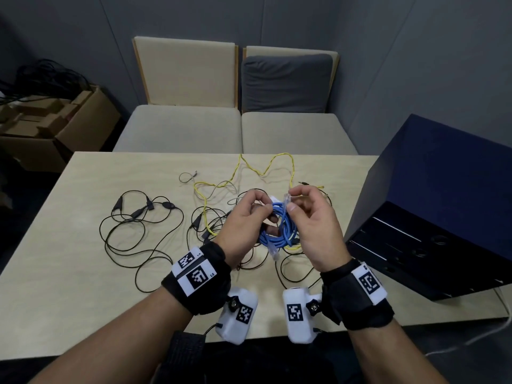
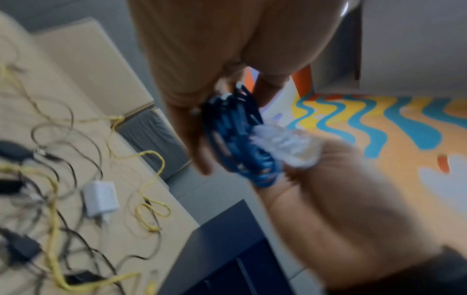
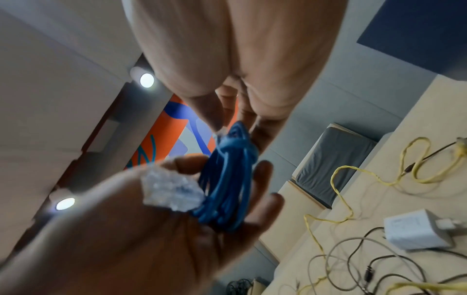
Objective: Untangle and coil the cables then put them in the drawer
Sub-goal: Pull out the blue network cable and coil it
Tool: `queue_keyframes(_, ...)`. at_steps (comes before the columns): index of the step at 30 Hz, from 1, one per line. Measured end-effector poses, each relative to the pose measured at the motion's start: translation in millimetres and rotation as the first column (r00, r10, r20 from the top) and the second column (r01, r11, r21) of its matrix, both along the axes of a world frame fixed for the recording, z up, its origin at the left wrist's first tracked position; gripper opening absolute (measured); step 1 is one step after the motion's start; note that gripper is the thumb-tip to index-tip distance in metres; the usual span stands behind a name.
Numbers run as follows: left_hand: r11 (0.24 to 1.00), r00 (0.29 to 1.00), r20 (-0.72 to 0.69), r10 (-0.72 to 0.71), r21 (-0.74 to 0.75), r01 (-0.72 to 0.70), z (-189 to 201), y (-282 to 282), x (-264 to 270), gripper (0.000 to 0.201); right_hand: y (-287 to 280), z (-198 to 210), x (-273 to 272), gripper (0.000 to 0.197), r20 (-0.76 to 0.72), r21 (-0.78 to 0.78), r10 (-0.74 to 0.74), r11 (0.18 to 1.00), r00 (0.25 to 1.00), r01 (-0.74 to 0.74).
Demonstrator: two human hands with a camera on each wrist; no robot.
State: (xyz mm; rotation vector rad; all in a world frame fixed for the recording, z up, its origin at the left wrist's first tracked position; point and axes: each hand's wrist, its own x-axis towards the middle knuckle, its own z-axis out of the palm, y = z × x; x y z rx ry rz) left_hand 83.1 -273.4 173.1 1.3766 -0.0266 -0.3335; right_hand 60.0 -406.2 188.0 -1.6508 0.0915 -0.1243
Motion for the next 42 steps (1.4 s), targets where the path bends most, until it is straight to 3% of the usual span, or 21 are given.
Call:
queue_keyframes(5, 0.993, 0.995, -0.036, 0.088, 0.080, -0.085, 1.5, -9.9, 2.6, 0.014, 5.9, -11.5, -3.4, 0.021, 0.092, -0.124, -0.068, 0.989, 0.993, 0.079)
queue_keyframes(12, 0.982, 0.995, -0.079, 0.055, 0.185, -0.040, -6.5, -14.2, -0.1, 0.015, 9.6, -20.8, -3.7, 0.023, 0.109, -0.191, -0.086, 0.976, 0.990, 0.106)
queue_keyframes(21, 1.000, 0.925, -0.379, 0.012, -0.005, -0.015, -0.2, -7.8, 8.9, 0.025, 1.7, -22.9, 0.6, 0.024, 0.133, -0.206, -0.018, 0.978, 0.991, 0.045)
queue_keyframes(26, 0.998, 0.890, -0.455, -0.014, -0.057, -0.013, 1.1, -6.5, 11.1, 0.027, -2.6, -24.7, 0.3, 0.023, 0.201, -0.284, 0.078, 0.959, 0.976, -0.018)
queue_keyframes(30, 0.994, 0.866, -0.499, -0.029, -0.104, -0.027, 2.2, -6.4, 11.2, 0.025, -6.9, -27.4, 3.3, 0.019, 0.171, -0.283, 0.096, 0.958, 0.981, -0.044)
queue_keyframes(36, 0.995, 0.873, -0.485, -0.049, -0.098, 0.001, 3.0, -4.5, 11.5, 0.041, -12.5, -30.1, 5.3, 0.026, 0.118, -0.248, 0.141, 0.963, 0.983, -0.109)
queue_keyframes(40, 0.999, 0.901, -0.433, -0.033, -0.033, 0.021, 0.9, -5.5, 12.5, 0.023, -12.5, -33.2, 5.9, 0.016, 0.070, -0.167, 0.155, 0.976, 0.985, -0.141)
queue_keyframes(42, 0.995, 0.903, -0.419, -0.095, -0.044, 0.084, 2.1, -6.4, 12.0, 0.025, -12.3, -33.7, 5.7, 0.018, 0.066, -0.158, 0.147, 0.978, 0.987, -0.135)
